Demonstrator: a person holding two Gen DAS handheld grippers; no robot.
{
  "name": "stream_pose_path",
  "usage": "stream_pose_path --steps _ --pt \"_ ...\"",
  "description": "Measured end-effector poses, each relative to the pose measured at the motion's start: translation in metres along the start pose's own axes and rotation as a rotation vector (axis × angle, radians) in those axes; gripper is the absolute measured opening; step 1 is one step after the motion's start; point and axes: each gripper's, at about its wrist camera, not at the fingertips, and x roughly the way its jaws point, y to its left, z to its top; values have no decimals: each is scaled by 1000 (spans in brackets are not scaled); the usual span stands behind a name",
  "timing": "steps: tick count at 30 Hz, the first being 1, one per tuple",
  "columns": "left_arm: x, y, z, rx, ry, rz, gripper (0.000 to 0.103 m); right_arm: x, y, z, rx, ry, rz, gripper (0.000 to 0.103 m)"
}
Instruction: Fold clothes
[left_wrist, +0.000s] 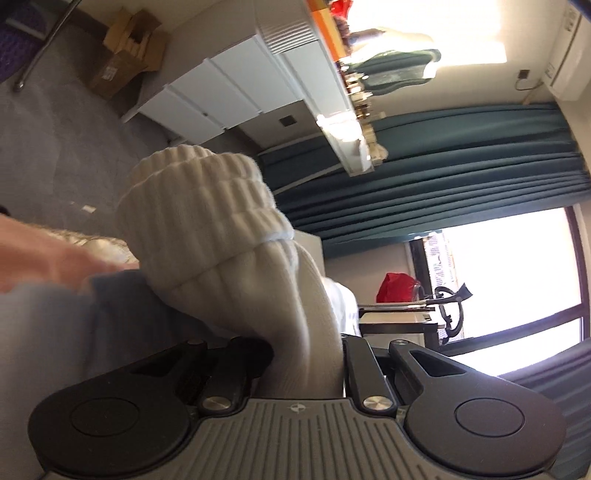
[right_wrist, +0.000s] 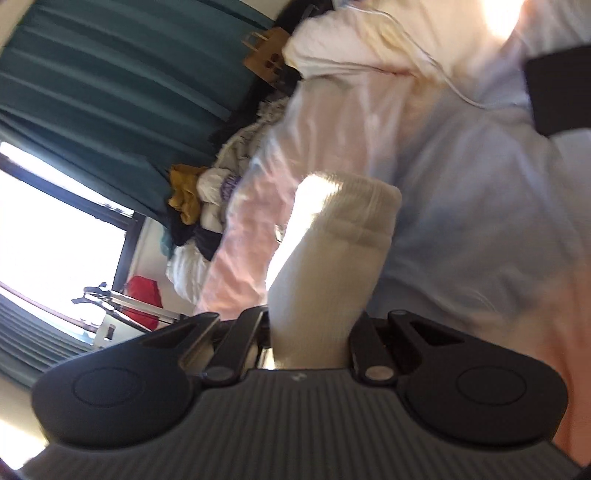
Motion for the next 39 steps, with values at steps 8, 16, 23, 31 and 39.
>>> stream_pose_path --steps 8,16,23,31,39 --pt "-34 12 6 72 75 115 46 9 -24 -4 38 146 -113 12" --pt "-60 -33 -20 275 -2 186 71 1 -35 -22 98 160 -219 36" --pt "-76 -91 -54 529 -99 245 80 -14 -22 -37 16 86 -262 45" --pt "-62 -180 -163 877 -55 72 88 -15 -26 -46 5 13 -335 45" --pt "44 -235 -355 1331 431 -282 88 -8 -26 -48 0 -26 -338 45"
